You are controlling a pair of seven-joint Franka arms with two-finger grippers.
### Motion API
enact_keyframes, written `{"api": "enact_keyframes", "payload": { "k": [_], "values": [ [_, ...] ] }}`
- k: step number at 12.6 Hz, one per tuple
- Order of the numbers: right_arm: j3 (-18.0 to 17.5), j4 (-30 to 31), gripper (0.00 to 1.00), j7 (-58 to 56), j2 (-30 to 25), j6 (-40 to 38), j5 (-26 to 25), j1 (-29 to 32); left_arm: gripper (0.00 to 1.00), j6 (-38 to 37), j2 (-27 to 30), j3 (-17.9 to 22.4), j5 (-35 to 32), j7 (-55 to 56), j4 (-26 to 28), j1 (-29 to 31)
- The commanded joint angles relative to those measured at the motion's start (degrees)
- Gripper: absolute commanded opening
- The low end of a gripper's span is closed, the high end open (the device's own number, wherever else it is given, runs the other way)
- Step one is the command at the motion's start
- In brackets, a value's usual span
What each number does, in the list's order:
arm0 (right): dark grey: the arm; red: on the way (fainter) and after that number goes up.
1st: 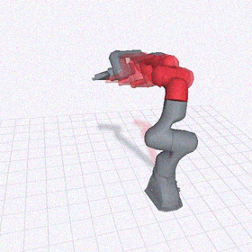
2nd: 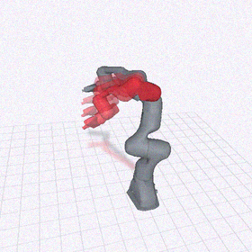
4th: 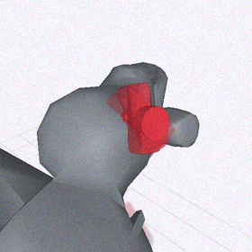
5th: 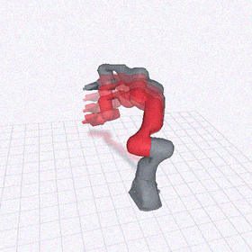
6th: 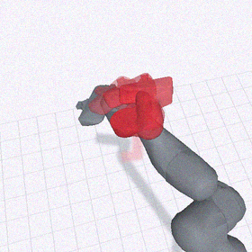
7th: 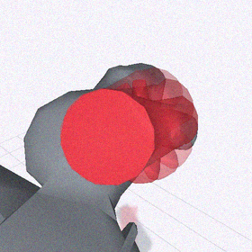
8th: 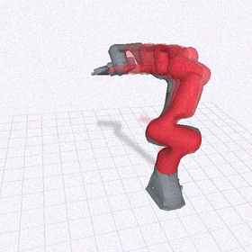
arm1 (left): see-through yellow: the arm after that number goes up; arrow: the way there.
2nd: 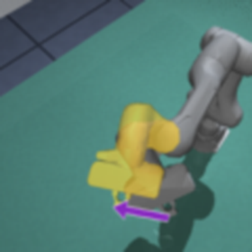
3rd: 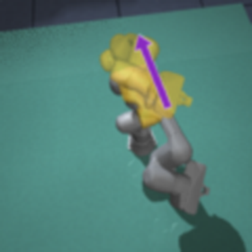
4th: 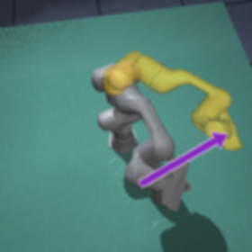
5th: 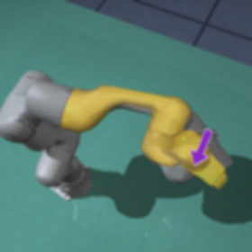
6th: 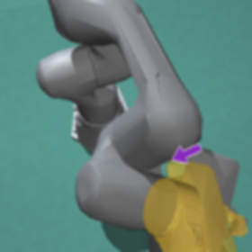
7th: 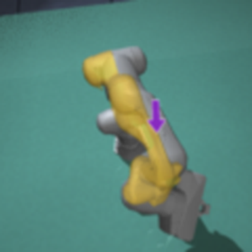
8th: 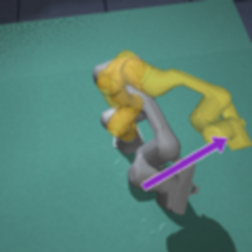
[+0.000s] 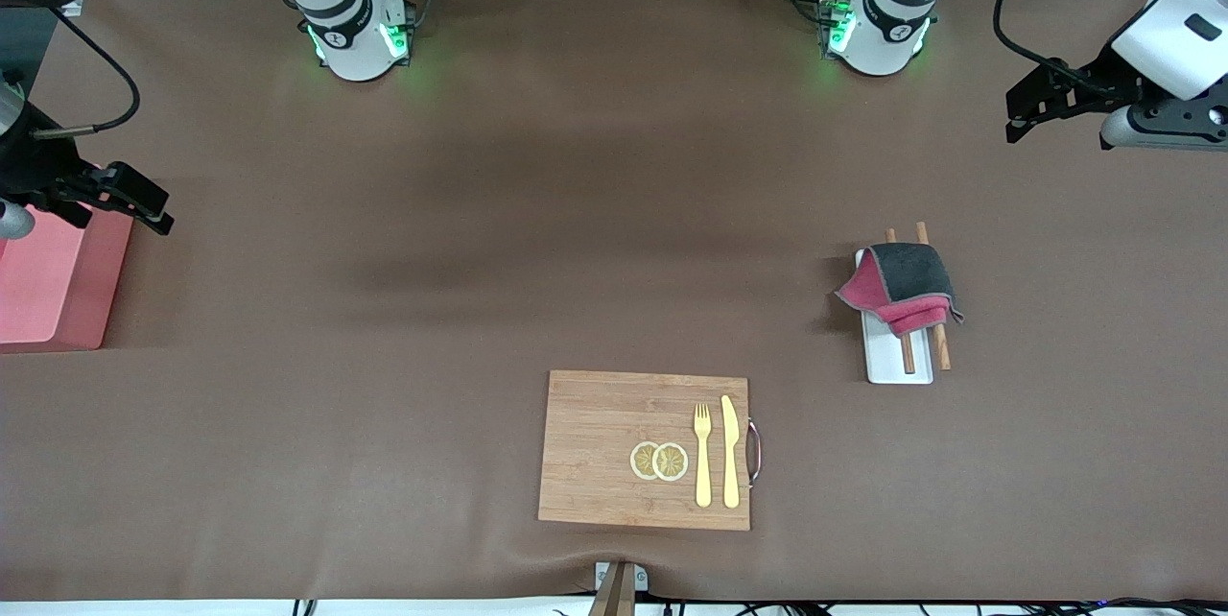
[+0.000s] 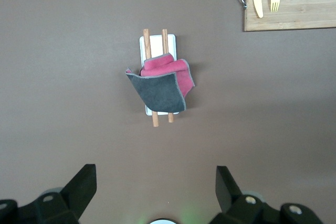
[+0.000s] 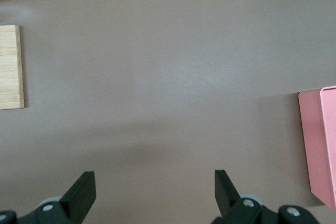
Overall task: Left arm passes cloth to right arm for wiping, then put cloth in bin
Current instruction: 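Move the left gripper down toward the pink-grey cloth on the tray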
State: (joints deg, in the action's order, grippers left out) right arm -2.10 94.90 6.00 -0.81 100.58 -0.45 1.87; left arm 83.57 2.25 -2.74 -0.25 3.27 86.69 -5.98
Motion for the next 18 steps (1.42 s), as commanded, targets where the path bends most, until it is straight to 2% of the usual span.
{"api": "enact_keyframes", "payload": {
  "k": [1, 5, 8, 12, 18],
  "values": [
    [-0.1, -1.2, 1.00, 0.1, 0.6, -0.8, -0.4, 0.1, 1.00, -1.0, 0.4, 0.5, 0.7, -1.4, -0.6, -0.4],
    [-0.1, -1.3, 1.00, -0.1, 0.6, -0.8, -0.4, 0.2, 1.00, -1.0, -0.8, 0.5, 0.7, -1.2, -0.6, -1.4],
    [-0.1, -1.2, 1.00, -0.2, 0.9, -0.8, -0.4, 0.2, 1.00, -0.8, -3.9, 0.2, 0.9, -2.6, -0.6, -1.8],
    [0.0, -1.2, 1.00, -0.1, 1.3, -0.8, -0.4, 0.2, 1.00, 3.4, -12.3, -0.2, 1.2, -17.0, -0.4, -1.8],
    [0.1, -1.3, 1.00, -0.5, 1.3, -0.8, -0.4, 0.4, 1.00, 11.4, -24.6, -0.8, 1.0, -46.7, -0.1, -0.8]
  ]
}}
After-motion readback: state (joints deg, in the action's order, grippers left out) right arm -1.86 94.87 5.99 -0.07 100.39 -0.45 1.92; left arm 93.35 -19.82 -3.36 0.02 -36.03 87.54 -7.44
